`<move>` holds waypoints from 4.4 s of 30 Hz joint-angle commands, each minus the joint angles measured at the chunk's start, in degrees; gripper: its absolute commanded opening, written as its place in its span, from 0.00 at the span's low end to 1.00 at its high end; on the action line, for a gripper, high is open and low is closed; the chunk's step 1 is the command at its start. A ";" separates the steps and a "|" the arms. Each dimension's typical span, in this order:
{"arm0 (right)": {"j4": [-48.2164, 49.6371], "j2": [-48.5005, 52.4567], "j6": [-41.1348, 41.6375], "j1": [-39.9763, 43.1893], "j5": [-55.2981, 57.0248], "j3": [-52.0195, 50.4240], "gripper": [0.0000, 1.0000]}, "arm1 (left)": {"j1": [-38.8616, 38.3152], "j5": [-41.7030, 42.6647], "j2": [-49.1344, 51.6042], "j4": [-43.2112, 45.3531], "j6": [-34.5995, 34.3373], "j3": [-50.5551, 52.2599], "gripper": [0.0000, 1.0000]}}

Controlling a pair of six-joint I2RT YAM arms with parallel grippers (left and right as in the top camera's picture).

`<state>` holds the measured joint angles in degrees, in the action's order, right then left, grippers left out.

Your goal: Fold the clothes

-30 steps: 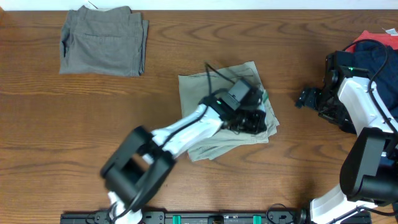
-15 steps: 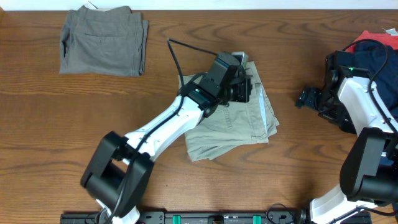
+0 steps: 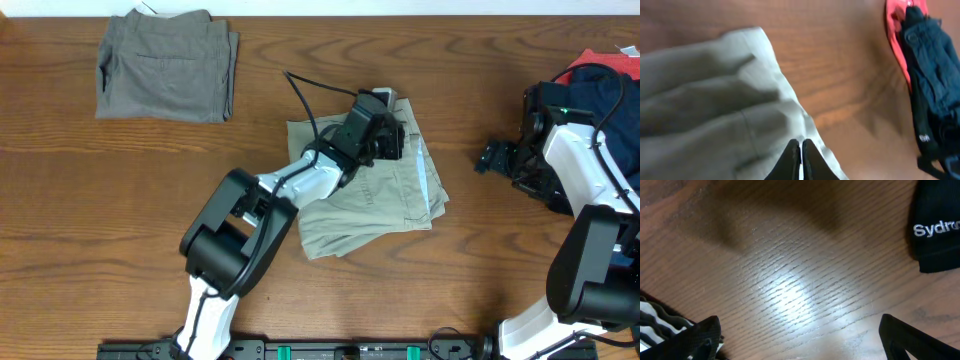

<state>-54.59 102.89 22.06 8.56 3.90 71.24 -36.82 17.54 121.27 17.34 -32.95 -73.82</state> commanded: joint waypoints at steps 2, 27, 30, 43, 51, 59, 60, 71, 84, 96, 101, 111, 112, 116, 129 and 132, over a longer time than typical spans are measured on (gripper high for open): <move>-0.07 -1.11 -0.02 0.15 0.59 0.59 0.99 | 1.18 -1.09 2.08 3.08 -0.42 -0.17 0.06; -0.07 -1.11 -0.02 0.15 0.57 0.59 0.99 | 0.92 -3.21 11.69 12.22 -2.91 -1.16 0.07; -0.07 -1.11 -0.02 0.15 0.59 0.59 0.99 | 0.92 -2.51 11.10 12.17 -2.86 -2.99 0.06; -0.07 -1.11 -0.02 0.15 0.59 0.59 0.99 | 0.20 2.62 1.05 0.63 -2.73 -5.11 0.08; -0.07 -1.11 -0.02 0.15 0.59 0.59 0.99 | -3.32 2.54 1.60 -16.41 -2.75 -5.01 0.13; -0.07 -1.11 -0.02 0.15 0.59 0.59 0.99 | -8.46 1.86 2.54 -19.69 -2.75 -4.72 0.11; -0.07 -1.11 -0.02 0.15 0.59 0.59 0.99 | -9.01 0.96 2.80 -19.71 -2.75 -4.72 0.11; -0.07 -1.11 -0.02 0.15 0.59 0.59 0.99 | -10.36 -3.80 2.93 -20.00 -2.71 -3.72 0.16; -0.07 -1.11 -0.02 0.15 0.59 0.59 0.99 | -9.35 8.79 -17.05 -26.93 11.85 -5.20 0.85; -0.07 -1.11 -0.02 0.15 0.59 0.59 0.99 | 1.66 -7.58 -34.29 -53.62 15.82 -5.18 0.98; -0.07 -1.11 -0.02 0.15 0.59 0.59 0.99 | 8.22 -7.96 -34.10 -62.64 22.25 -4.02 0.98; -0.07 -1.11 -0.02 0.15 0.59 0.59 0.99 | 17.88 -5.90 -30.60 -61.33 22.21 3.39 0.98; -0.07 -1.11 -0.02 0.15 0.59 0.59 0.99 | 18.78 -4.11 -30.05 -60.67 22.21 4.07 0.98; -0.07 -1.11 -0.02 0.15 0.59 0.59 0.99 | 22.36 5.29 -27.80 -57.48 24.28 6.78 0.98; -0.07 -1.11 -0.02 0.15 0.59 0.59 0.99 | 31.36 24.65 -21.44 -52.54 32.57 11.63 0.98; -0.07 -1.11 -0.02 0.15 0.59 0.59 0.99 | 32.98 26.60 -20.31 -52.35 32.79 11.91 0.98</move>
<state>-54.61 102.89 22.06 8.56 3.90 71.24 -5.08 38.35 99.85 -35.14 -2.66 -62.30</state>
